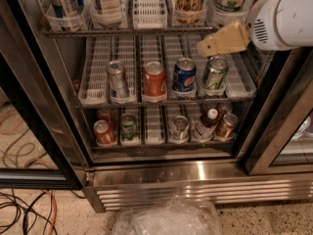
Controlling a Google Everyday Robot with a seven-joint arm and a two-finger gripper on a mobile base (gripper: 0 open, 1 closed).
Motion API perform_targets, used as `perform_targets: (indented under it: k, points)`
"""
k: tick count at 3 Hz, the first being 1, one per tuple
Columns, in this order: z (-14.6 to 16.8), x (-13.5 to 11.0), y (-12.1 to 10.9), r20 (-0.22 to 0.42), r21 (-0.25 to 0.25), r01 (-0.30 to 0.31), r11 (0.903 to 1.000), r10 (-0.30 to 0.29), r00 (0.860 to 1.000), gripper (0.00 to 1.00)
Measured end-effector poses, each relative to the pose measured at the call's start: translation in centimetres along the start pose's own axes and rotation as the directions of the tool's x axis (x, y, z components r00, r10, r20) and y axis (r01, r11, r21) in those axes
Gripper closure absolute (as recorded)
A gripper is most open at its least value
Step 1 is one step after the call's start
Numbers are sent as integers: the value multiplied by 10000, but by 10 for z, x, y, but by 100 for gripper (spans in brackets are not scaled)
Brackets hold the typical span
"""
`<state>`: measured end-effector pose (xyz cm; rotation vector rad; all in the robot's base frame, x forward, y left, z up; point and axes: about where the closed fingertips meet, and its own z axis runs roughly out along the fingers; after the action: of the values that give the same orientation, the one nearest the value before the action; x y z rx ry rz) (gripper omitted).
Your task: Pick 7up can from top shelf of fridge
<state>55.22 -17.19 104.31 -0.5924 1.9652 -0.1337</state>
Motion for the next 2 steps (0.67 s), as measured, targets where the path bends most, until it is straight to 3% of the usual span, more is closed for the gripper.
perform_targets:
  k: [1,2]
  points:
    - [-1,0,-5,-11,203,-559,9982,559,9984,0]
    - [-1,1,-2,67,155,-655,9977,654,9978,0]
